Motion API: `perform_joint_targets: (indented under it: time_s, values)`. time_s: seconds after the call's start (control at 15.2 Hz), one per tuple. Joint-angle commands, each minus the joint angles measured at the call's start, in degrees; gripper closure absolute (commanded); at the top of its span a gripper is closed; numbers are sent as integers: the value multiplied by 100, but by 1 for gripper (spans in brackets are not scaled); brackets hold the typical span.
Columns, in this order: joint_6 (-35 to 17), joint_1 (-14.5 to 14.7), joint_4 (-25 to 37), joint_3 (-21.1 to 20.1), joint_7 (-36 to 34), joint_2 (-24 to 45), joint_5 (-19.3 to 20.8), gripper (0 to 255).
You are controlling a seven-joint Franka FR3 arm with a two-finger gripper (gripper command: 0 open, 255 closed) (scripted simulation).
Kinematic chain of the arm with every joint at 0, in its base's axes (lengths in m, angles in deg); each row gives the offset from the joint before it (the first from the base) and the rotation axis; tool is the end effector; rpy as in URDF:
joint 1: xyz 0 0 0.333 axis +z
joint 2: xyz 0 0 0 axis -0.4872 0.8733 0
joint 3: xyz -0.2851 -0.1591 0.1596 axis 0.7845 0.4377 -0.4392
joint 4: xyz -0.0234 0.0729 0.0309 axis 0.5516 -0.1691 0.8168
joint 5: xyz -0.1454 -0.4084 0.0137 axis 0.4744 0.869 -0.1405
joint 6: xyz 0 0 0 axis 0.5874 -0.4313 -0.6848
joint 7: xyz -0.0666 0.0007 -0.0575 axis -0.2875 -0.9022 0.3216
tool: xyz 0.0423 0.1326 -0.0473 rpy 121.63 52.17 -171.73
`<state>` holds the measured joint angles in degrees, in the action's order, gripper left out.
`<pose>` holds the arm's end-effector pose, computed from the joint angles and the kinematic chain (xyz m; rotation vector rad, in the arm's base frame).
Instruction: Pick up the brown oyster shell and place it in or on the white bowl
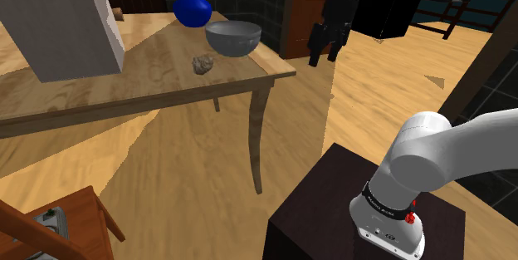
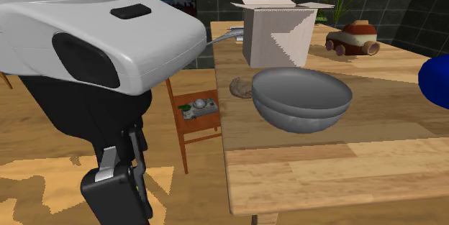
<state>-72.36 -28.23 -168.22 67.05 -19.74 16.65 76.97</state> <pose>0.2999 0.0026 0.6128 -3.0485 0.1832 -0.0453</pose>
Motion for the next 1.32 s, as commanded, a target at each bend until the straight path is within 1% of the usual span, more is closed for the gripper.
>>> perform_joint_targets:
  time_s: [0.0,0.33,0.66,0.99,1.25]
  values:
    - [0,0,0,0,0,0,0,0]
    - [-617,-89,208,-675,-1152,569,-372,0]
    - [-1186,-249,662,-1314,-2289,1335,-531,0]
    - [-1641,-470,1355,-1910,-3456,2254,-422,0]
    - [-1876,-648,2079,-2343,-4438,3092,-106,0]
